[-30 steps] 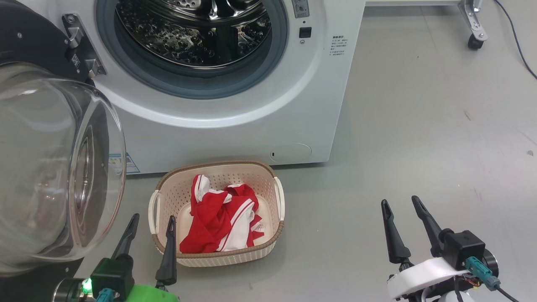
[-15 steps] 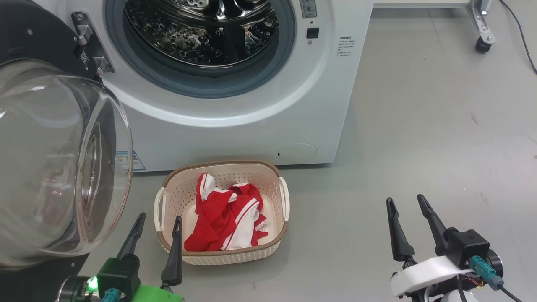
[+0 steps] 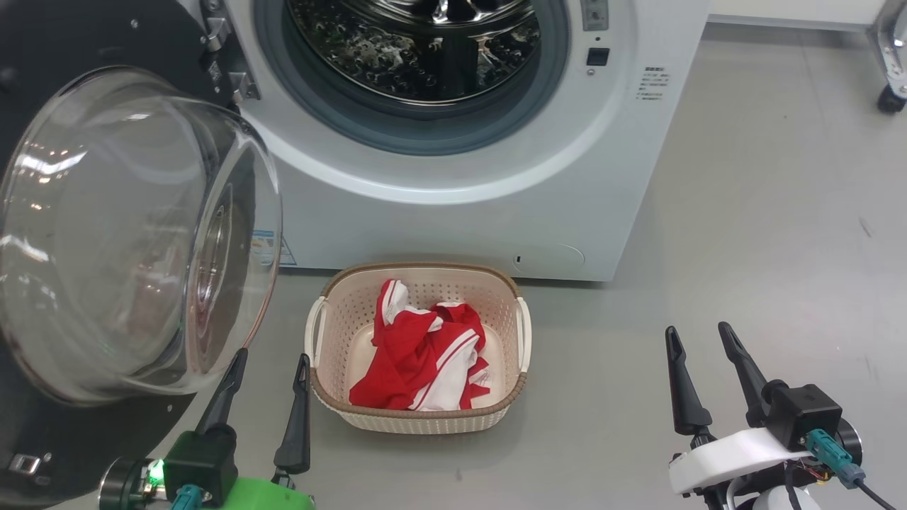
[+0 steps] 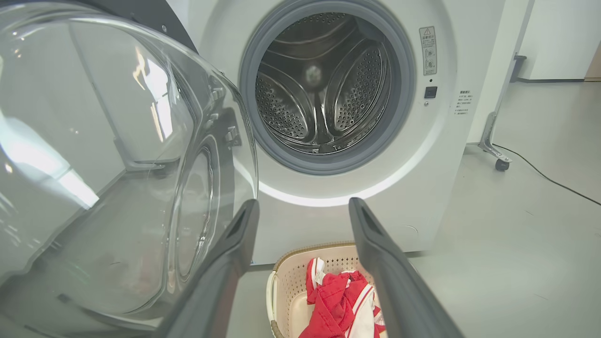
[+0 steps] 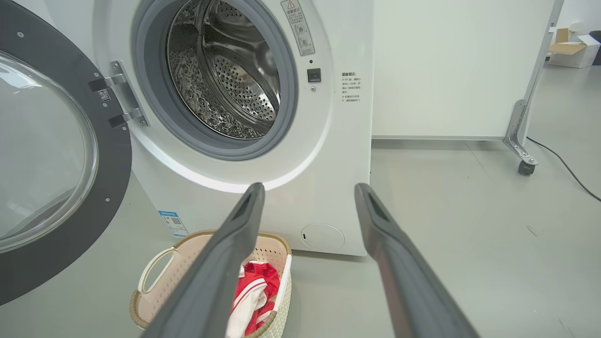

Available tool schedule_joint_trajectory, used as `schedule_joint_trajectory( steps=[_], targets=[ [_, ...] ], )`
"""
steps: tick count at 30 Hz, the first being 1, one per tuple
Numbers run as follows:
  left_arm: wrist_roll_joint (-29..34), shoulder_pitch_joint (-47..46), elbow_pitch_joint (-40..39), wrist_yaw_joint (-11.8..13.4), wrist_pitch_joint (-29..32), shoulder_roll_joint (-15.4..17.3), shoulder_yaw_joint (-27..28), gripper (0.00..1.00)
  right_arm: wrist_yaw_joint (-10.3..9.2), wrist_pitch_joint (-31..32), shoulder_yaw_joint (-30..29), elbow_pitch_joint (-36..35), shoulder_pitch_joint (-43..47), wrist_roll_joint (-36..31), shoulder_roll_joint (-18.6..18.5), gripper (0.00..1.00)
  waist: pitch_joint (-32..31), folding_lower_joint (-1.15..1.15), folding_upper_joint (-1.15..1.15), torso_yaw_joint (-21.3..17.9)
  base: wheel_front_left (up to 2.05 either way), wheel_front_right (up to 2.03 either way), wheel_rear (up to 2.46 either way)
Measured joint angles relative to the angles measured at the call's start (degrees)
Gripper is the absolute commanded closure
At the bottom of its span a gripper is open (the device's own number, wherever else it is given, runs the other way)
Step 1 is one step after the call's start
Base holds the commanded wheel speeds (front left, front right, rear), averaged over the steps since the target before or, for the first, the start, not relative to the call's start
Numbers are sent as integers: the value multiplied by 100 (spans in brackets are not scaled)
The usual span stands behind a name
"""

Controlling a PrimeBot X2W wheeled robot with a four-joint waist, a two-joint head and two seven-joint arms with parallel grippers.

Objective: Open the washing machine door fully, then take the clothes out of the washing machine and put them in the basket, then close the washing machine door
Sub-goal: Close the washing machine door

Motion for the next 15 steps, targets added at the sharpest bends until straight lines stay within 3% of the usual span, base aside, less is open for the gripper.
schedule_joint_trajectory(
  steps=[15],
  targets=[
    [-10, -49, 12, 0, -114, -96, 134, 0, 25, 0, -63, -51, -13, -124, -31, 0, 98, 0, 0, 1064, 0, 0, 0]
  ],
)
